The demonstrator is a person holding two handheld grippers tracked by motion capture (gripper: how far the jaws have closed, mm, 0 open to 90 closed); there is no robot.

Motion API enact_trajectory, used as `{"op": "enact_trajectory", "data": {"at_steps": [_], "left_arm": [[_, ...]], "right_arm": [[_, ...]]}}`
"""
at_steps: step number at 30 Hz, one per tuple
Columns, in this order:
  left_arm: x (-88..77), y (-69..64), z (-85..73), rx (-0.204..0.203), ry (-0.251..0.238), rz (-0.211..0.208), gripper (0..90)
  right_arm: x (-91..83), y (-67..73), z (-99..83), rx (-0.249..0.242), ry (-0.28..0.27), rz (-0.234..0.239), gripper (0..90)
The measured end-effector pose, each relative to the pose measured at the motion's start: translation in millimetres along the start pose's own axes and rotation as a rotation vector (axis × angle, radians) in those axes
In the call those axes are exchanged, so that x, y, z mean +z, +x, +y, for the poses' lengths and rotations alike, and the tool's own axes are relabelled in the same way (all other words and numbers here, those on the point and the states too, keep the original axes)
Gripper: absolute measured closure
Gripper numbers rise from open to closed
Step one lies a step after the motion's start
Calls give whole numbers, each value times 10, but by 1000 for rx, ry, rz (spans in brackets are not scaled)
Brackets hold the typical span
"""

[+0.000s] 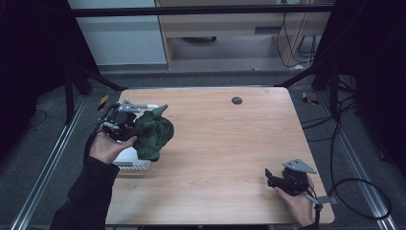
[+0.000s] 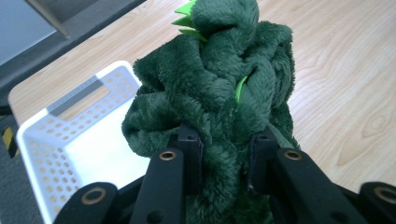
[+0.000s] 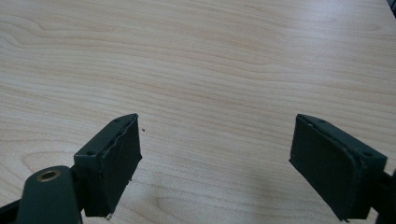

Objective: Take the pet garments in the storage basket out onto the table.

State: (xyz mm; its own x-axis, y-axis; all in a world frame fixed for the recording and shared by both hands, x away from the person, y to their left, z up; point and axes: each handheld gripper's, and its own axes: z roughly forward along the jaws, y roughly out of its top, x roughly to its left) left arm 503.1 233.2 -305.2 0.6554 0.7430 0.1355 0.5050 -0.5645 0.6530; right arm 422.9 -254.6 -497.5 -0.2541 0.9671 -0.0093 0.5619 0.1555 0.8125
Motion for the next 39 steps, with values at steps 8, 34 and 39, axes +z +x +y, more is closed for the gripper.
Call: {"op": "enact_trajectory", "data": {"at_steps": [8, 34, 39], "left_arm": [[91, -123, 69, 41, 14, -29, 721], [379, -512, 252, 162, 37, -134, 721], [445, -608, 302, 193, 45, -152, 721]], "right_arm": [[0, 1, 0, -3, -6, 2, 161], [-3, 0, 2, -8, -16, 7, 161], [-3, 2, 2, -9, -17, 8, 161]]}}
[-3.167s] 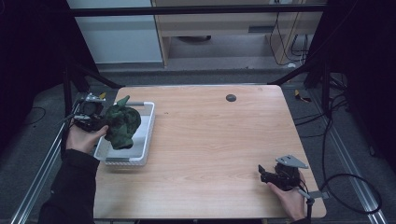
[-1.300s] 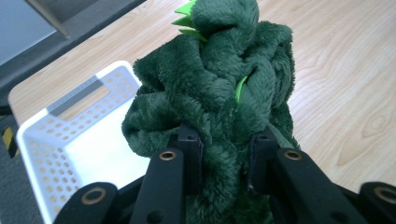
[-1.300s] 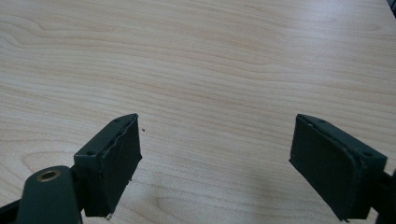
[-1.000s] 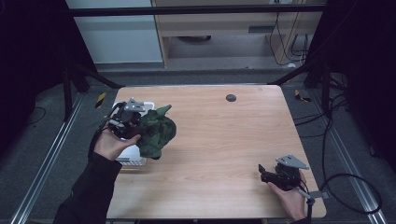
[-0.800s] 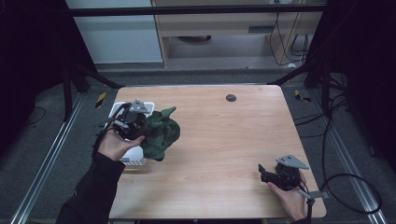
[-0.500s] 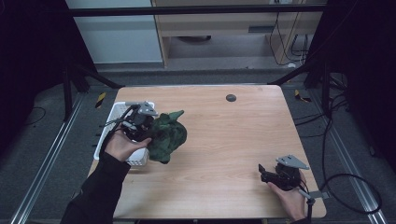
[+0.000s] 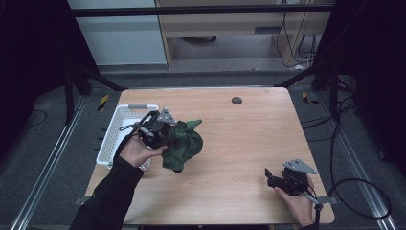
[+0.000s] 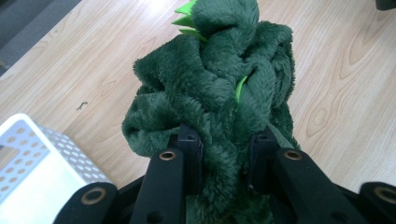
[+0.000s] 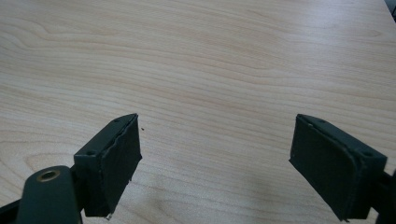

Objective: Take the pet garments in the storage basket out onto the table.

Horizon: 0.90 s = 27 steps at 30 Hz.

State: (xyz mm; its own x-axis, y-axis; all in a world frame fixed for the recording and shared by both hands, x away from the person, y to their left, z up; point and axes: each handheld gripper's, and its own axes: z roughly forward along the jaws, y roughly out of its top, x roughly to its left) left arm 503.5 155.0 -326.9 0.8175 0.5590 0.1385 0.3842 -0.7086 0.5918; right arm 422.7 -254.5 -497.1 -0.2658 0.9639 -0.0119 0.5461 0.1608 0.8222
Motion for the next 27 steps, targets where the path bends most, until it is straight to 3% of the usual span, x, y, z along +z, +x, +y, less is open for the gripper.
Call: {"op": "enact_trajectory", "data": {"at_steps": [27], "left_arm": [[357, -176, 217, 77, 29, -66, 721]], "right_arm": [[-22, -9, 18, 15, -27, 4, 151]]}}
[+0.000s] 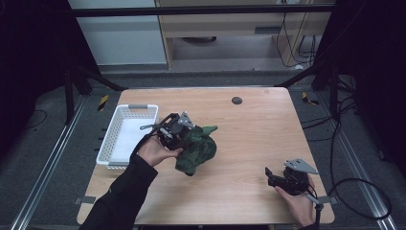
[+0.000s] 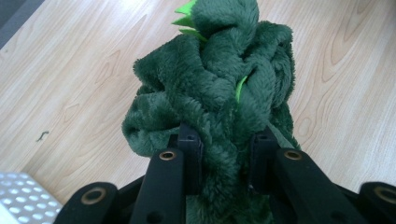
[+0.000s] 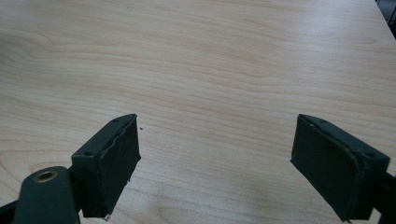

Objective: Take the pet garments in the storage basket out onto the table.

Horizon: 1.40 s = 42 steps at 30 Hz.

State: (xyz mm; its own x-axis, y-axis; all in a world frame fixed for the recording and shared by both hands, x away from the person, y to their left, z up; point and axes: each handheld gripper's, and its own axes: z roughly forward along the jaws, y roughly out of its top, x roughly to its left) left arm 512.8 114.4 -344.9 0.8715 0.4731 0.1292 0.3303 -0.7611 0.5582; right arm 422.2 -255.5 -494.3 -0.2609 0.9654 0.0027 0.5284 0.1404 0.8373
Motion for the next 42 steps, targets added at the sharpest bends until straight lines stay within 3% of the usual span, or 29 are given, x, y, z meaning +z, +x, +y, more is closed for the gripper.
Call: {"op": "enact_trajectory", "data": {"at_steps": [24, 42], "left_arm": [[472, -71, 113, 57, 78, -60, 721], [756, -77, 44, 73, 125, -77, 719]], "right_arm": [[1, 1, 4, 0, -6, 3, 144], [4, -3, 2, -8, -11, 2, 142]]}}
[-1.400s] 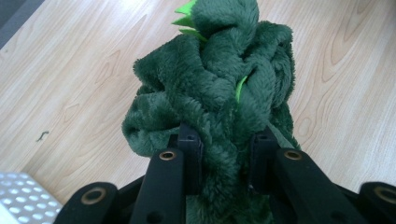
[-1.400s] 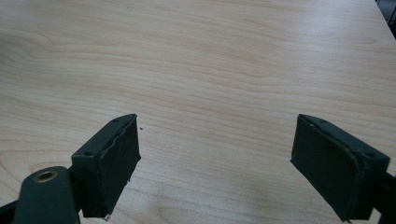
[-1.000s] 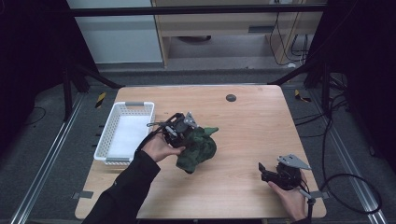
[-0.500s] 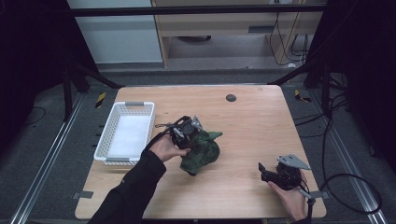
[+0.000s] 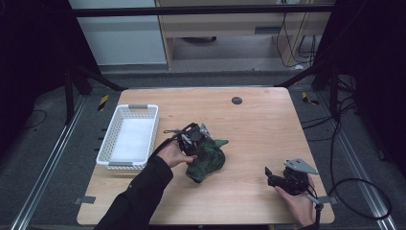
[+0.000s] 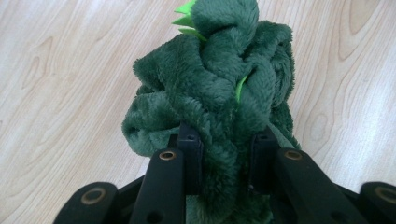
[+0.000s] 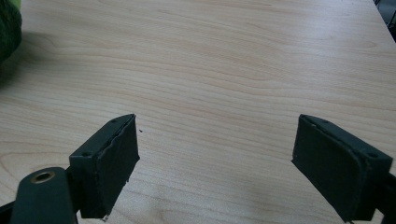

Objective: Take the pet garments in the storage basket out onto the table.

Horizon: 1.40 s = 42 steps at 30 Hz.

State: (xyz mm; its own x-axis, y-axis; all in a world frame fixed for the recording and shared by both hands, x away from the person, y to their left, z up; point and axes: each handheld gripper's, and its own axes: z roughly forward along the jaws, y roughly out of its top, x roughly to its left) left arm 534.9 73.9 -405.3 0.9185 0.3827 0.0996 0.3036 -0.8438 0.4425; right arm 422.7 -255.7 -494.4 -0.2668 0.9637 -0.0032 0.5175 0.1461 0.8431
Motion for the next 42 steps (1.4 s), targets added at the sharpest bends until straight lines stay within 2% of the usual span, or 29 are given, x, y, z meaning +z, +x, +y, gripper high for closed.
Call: {"op": "enact_trajectory", "data": {"at_steps": [10, 12, 22, 26, 33, 37, 40, 41, 42], "left_arm": [[125, 16, -39, -10, 26, -14, 685], [122, 28, -46, -26, 24, -19, 672], [85, 32, -77, -30, 4, -18, 527], [23, 47, -108, -33, -19, -13, 491], [-153, 61, -196, -57, -98, -12, 414], [-228, 51, -266, -84, -150, -6, 380], [-273, 46, -332, -104, -179, 15, 350], [-307, 48, -383, -121, -205, 25, 334], [-307, 48, -383, -121, -205, 25, 331]], "right_arm": [[2, 2, -1, 3, 3, 5, 141], [3, 1, -1, 2, 3, 5, 141], [5, 2, -4, 1, 4, 3, 141], [3, 2, -3, 5, 3, 3, 140], [1, 0, -5, 5, 4, 1, 139], [0, 0, -4, 5, 4, 0, 139], [0, 0, -5, 5, 4, -1, 138], [0, 0, -5, 6, 4, -1, 137], [0, 0, -5, 6, 4, -1, 137]]}}
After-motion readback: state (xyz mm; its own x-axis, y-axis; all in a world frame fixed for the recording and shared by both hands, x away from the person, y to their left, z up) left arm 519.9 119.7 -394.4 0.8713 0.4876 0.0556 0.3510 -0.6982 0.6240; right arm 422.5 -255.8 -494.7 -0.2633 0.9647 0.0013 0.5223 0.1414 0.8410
